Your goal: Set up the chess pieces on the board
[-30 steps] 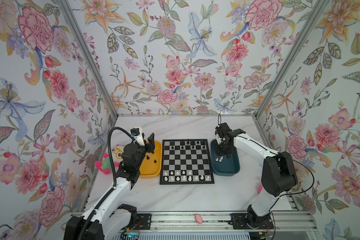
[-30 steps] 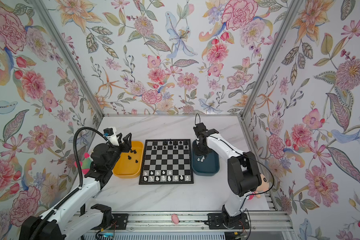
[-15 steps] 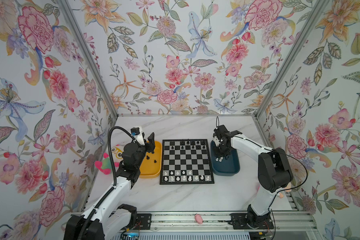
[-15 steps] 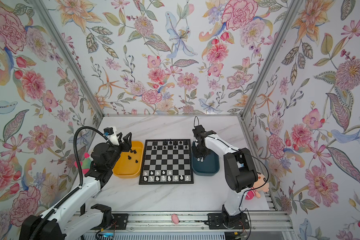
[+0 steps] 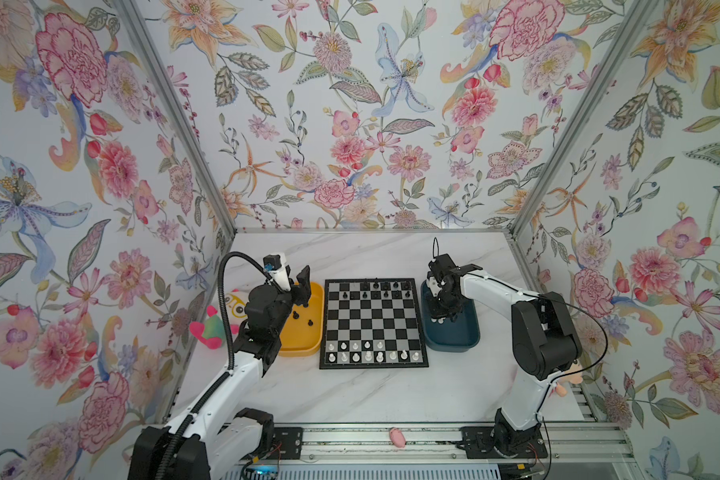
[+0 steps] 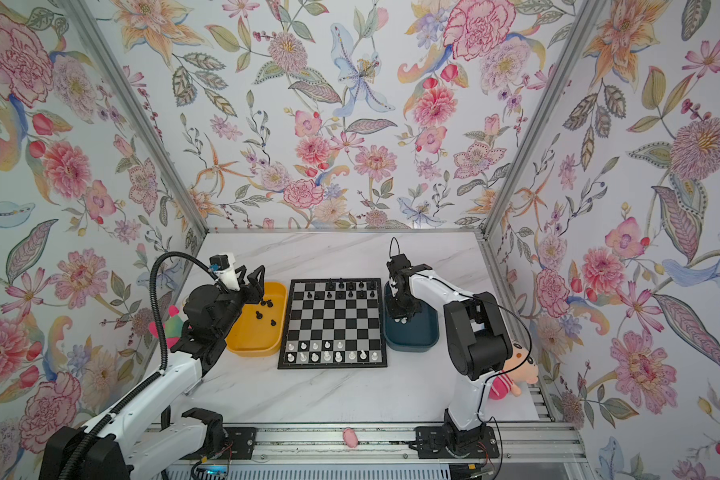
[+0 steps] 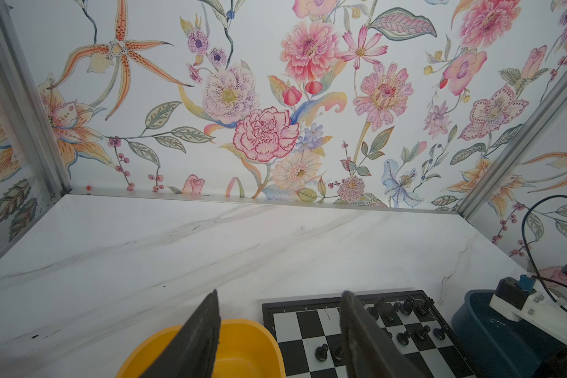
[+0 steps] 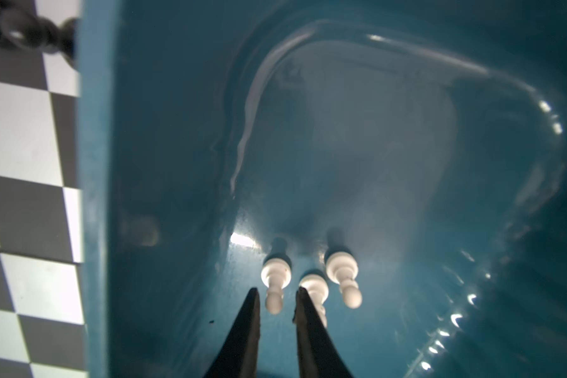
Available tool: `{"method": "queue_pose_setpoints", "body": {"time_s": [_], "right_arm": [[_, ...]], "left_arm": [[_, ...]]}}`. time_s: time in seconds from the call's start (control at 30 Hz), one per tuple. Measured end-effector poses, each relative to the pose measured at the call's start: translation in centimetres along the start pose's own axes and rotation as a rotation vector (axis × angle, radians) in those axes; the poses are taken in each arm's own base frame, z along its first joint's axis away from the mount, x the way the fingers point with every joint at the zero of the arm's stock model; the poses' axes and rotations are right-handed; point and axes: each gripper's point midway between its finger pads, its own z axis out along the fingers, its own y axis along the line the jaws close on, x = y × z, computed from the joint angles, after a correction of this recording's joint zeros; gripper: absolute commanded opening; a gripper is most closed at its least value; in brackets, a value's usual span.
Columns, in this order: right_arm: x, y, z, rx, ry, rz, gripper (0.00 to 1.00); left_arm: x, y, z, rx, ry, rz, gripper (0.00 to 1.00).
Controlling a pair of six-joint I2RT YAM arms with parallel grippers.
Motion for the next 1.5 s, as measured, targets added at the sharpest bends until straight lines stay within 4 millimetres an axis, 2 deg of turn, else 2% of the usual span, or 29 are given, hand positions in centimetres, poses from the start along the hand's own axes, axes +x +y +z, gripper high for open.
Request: {"method": "queue_pose_setpoints", "body": {"time_s": [0.8,1.13,1.5], "right_arm": [[0.19,0.04,0.78,-0.007,0.013,0.003,0.17],[0.20,0.05,0.79,-0.007,0.013,-0.001,0.09],[0.38,0.00,0.36,-0.005,0.015,-0.001,0.07]], "left_arm": [[0.02,-0.08,0.04,0.005,0.001,0.000,0.60],[0.02,-0.08,0.04,0.005,0.001,0.000,0.60],[0.00,-0.09,0.03,0.005,0.001,0.000,0.60]]}}
